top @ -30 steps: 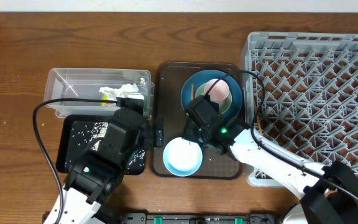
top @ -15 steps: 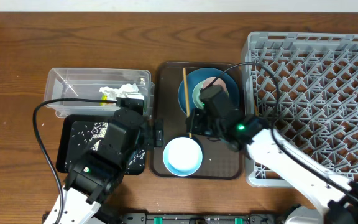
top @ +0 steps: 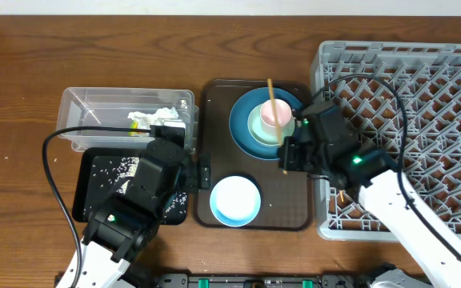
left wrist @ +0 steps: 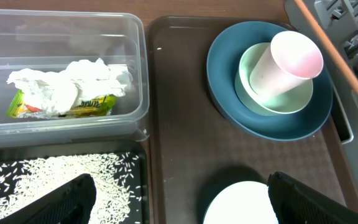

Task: Sort waste into correct bins and load items into the dishwasher rack
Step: 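Lift the chopstick and place it into the grey rack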

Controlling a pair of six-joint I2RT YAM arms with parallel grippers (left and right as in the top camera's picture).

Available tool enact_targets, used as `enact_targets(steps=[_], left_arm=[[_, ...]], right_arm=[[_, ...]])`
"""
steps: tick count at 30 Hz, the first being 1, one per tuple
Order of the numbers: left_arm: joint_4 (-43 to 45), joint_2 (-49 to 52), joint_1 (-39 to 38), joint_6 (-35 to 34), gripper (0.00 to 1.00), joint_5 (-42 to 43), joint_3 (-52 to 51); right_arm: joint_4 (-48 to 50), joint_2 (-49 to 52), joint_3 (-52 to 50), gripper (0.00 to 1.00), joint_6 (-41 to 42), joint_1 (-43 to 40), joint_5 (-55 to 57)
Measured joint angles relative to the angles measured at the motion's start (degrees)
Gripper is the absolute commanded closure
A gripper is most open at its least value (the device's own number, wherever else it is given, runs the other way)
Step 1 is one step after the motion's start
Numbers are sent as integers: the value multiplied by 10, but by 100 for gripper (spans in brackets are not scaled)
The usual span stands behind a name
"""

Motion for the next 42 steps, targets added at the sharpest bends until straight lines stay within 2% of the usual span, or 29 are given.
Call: enact_targets(steps=[11, 35, 42], left_arm=[[0, 0, 0, 0, 9, 0, 0], [0, 0, 0, 0, 9, 0, 0], [0, 0, 0, 0, 9, 0, 0]], right_arm=[[-85, 0, 0, 99, -89, -77, 50], [-122, -1, 0, 99, -107, -96, 122], [-136, -28, 0, 99, -115, -96, 149]])
